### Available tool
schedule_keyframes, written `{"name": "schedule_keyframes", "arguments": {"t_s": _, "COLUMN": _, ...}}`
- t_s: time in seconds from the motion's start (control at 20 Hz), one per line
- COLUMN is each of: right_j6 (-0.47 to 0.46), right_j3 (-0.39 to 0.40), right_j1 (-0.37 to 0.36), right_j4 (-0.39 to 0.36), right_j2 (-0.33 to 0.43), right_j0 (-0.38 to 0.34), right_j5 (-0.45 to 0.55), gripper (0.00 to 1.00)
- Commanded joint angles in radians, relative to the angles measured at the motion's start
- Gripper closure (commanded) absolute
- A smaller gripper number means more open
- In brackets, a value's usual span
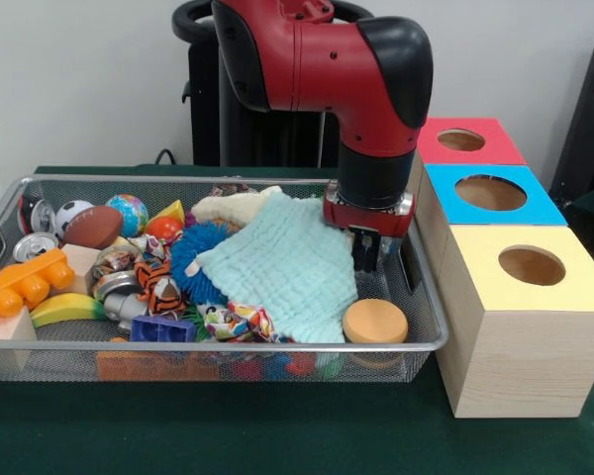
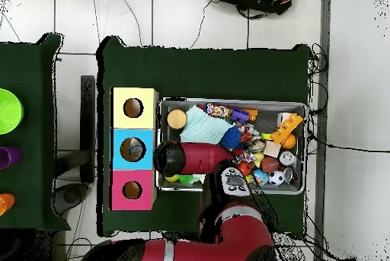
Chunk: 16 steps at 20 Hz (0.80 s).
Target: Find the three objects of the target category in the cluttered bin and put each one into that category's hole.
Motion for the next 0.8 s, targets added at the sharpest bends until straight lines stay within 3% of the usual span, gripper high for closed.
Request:
{"name": "schedule_keyframes", "arguments": {"t_s": 0.05, "right_j6": 0.056, "right_j3": 0.057, "right_j1": -0.031, "right_j4": -0.07, "right_j2": 0.042, "right_j0": -0.031, "right_j5": -0.123, "gripper": 1.0}}
{"name": "schedule_keyframes", "arguments": {"t_s": 0.5, "right_j6": 0.093, "right_j3": 0.071, "right_j1": -0.033, "right_j4": -0.065, "right_j2": 0.028, "right_j0": -0.022, "right_j5": -0.161, "gripper": 1.0}}
{"name": "schedule_keyframes", "arguments": {"t_s": 0.8, "right_j6": 0.09, "right_j3": 0.064, "right_j1": -0.037, "right_j4": -0.049, "right_j2": 0.023, "right_j0": -0.018, "right_j5": -0.136, "gripper": 1.0}}
